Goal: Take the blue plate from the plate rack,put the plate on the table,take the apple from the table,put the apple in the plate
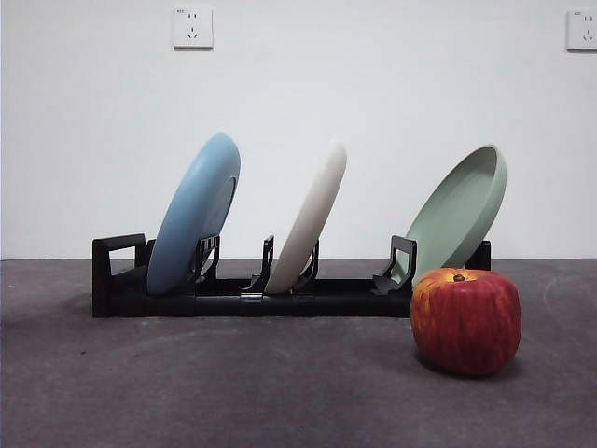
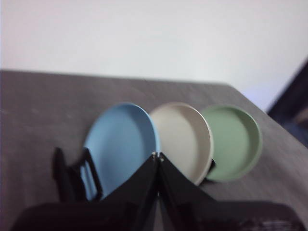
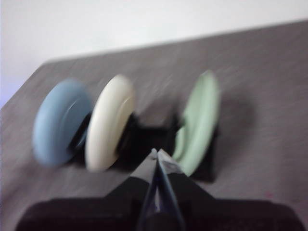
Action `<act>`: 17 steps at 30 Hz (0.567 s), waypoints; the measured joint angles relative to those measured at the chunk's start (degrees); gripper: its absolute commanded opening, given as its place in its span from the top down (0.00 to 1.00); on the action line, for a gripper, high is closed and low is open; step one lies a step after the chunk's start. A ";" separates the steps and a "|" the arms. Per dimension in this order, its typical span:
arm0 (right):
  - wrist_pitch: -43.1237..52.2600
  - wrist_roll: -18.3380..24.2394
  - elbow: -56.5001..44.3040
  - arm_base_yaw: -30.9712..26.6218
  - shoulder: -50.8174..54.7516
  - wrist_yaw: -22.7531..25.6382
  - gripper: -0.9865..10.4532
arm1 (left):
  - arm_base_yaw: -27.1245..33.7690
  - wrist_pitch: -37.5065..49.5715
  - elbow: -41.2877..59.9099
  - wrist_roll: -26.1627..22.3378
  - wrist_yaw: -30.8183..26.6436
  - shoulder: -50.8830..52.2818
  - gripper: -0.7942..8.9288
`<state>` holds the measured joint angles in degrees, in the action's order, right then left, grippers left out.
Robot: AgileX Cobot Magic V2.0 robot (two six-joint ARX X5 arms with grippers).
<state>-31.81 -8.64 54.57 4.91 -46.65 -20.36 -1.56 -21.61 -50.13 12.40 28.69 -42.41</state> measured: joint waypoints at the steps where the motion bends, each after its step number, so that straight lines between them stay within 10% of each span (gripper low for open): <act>1: -0.48 0.61 0.76 0.00 -1.57 -2.56 0.91 | 0.00 -1.49 -1.84 -0.68 1.27 -2.05 0.85; 5: -0.76 1.86 1.68 0.00 -5.38 -10.25 0.78 | 0.00 -4.55 -6.47 -2.14 4.85 -8.13 0.52; 9: -0.81 2.08 1.68 0.00 -6.84 -10.78 0.57 | -0.17 -4.48 -8.33 -2.36 5.95 -12.17 0.53; 17: -0.74 2.08 1.68 0.00 -7.32 -10.75 0.56 | -4.83 -2.93 -15.74 -1.79 5.75 -25.73 0.53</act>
<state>-32.56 -6.57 56.25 4.91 -53.98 -31.11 -6.39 -24.53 -65.87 10.61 34.44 -68.14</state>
